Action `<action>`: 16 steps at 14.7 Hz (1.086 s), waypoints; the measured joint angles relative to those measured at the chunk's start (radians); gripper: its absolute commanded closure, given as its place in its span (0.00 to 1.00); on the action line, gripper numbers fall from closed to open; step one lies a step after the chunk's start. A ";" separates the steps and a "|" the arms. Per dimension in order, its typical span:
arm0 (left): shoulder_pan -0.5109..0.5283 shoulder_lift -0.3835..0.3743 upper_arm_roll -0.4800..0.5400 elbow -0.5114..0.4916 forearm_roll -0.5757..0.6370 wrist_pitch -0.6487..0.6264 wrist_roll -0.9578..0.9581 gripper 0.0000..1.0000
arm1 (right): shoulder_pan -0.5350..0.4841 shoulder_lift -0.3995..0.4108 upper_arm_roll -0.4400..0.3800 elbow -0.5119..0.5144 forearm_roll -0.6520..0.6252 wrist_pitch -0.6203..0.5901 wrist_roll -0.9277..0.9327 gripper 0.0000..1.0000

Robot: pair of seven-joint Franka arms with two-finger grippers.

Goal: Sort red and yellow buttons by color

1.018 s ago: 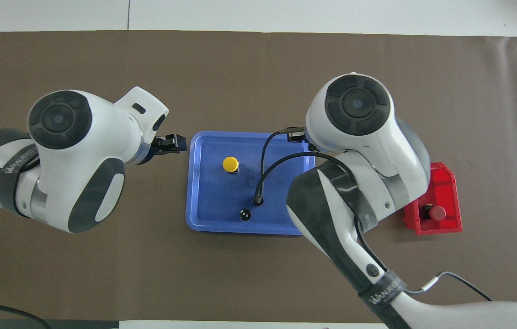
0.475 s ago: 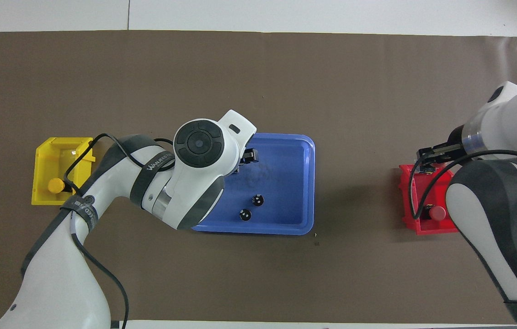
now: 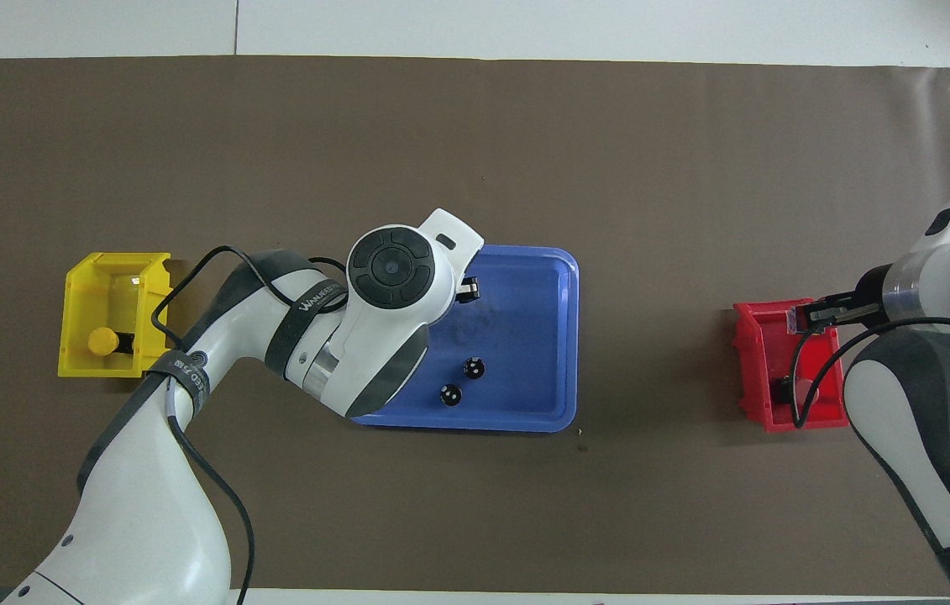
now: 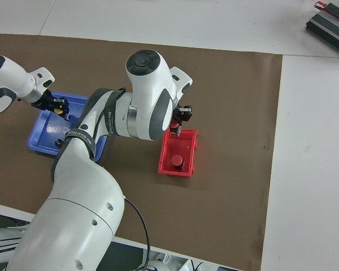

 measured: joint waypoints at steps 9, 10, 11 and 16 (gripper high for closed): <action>0.095 -0.067 0.023 0.199 0.000 -0.315 0.051 0.99 | -0.007 0.000 0.000 -0.108 0.000 0.110 -0.007 0.78; 0.133 -0.090 0.025 0.208 0.001 -0.344 0.097 0.99 | -0.007 0.000 0.001 -0.118 0.000 0.117 -0.007 0.78; 0.182 -0.107 0.028 0.208 0.001 -0.361 0.162 0.99 | -0.007 0.000 0.001 -0.130 0.000 0.124 -0.007 0.78; 0.500 -0.098 0.037 0.205 0.001 -0.371 0.569 0.99 | -0.007 0.001 0.001 -0.170 0.000 0.172 -0.008 0.78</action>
